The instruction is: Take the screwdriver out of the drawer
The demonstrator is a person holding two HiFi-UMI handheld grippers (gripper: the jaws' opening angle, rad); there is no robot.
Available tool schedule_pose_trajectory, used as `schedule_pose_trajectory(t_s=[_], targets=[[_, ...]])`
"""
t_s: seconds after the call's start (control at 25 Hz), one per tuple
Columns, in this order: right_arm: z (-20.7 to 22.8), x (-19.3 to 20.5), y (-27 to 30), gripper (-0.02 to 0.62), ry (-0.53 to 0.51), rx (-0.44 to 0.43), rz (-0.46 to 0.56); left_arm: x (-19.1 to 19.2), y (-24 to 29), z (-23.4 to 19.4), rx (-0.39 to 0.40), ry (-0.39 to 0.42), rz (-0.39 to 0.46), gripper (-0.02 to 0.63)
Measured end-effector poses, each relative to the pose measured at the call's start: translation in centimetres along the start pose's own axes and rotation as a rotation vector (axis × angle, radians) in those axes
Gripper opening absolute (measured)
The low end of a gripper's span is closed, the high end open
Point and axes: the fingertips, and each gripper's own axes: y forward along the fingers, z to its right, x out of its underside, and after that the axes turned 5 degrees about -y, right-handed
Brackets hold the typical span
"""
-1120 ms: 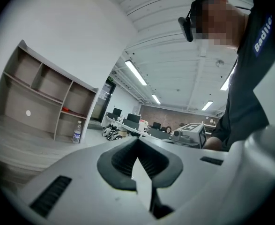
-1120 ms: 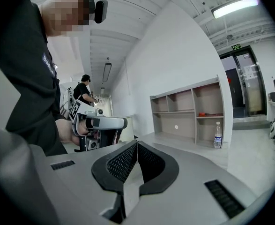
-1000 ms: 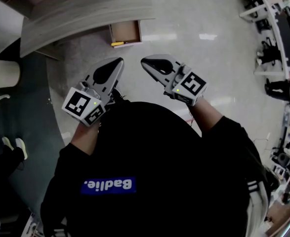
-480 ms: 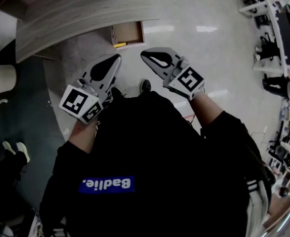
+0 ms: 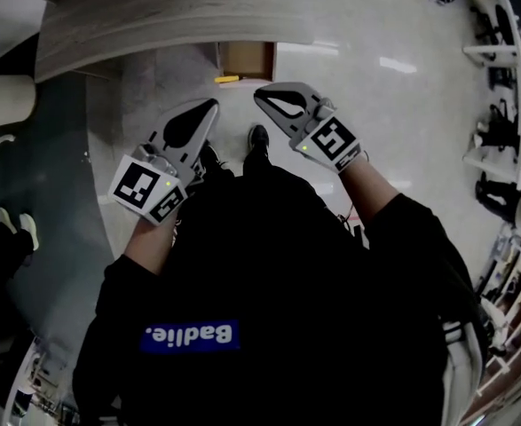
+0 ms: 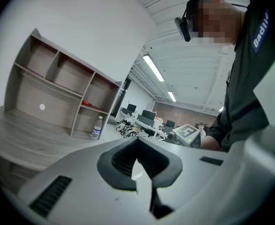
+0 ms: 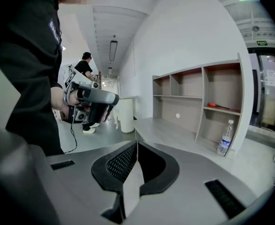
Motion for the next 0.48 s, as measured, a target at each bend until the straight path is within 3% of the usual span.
schedule_pose_trajectory(t_s=[0.48], targets=[[3.8,7.1,6.0,0.032,-0.083,-0.188,-0.116,0.2,1.7,-3.7,-0.177,-0.030,0.034,0.002]])
